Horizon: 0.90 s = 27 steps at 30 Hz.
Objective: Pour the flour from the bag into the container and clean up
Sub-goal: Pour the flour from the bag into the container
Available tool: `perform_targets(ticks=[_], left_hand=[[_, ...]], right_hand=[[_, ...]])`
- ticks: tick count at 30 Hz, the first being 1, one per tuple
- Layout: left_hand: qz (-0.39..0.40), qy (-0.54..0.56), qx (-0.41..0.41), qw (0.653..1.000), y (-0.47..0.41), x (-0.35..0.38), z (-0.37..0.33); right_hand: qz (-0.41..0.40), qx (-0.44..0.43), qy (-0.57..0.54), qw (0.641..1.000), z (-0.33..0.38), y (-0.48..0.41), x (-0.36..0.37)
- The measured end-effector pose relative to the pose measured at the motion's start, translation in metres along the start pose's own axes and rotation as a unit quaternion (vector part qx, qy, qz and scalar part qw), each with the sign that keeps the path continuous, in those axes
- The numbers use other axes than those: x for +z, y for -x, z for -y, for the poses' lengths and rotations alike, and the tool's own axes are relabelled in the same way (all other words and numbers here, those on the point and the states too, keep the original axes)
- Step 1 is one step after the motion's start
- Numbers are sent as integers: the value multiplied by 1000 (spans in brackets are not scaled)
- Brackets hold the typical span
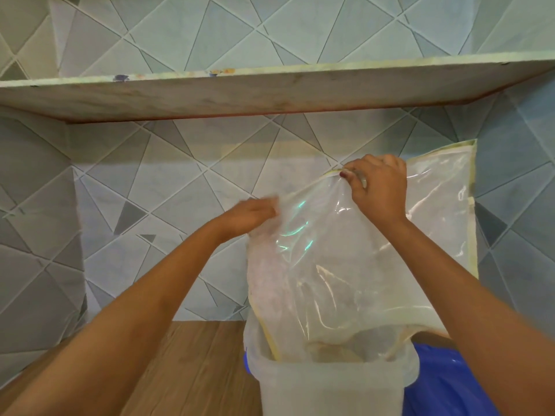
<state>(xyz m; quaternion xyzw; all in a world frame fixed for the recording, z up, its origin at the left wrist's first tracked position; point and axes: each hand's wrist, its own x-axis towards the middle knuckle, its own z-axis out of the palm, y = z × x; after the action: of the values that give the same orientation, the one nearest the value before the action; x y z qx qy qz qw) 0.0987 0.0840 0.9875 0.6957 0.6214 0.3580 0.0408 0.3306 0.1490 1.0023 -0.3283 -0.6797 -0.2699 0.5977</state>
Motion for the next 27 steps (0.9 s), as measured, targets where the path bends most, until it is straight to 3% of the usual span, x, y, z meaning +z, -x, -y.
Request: perform_targets(ticks=[1, 2, 5, 10, 14, 17, 20, 23, 25, 27], left_hand=[[62, 39, -24, 997, 3, 3, -2], [59, 77, -20, 995, 4, 4, -3], [-61, 116, 35, 991, 0, 3, -7], [-49, 140, 99, 984, -14, -1, -27], [-1, 123, 133, 983, -29, -5, -54], [-44, 60, 187, 980, -41, -2, -72], [-114, 25, 194, 974, -51, -2, -83], [-169, 14, 174, 970, -57, -11, -88], [-188, 41, 167, 967, -61, -19, -86], [-202, 87, 173, 960, -62, -28, -85]], right_hand=[[-1, -3, -5, 1000, 1, 0, 0], [0, -6, -8, 1000, 1, 0, -1], [-6, -4, -8, 1000, -1, -1, 0], [-8, -6, -52, 999, 2, -9, 1], [4, -6, -95, 995, 0, -15, 0], [5, 23, -99, 995, -13, -12, -1], [-23, 128, -74, 989, -27, 11, -4], [-94, 289, -73, 950, -34, 58, -4], [-97, 411, -89, 902, -36, 89, 0], [-71, 549, -165, 816, -34, 109, 11]])
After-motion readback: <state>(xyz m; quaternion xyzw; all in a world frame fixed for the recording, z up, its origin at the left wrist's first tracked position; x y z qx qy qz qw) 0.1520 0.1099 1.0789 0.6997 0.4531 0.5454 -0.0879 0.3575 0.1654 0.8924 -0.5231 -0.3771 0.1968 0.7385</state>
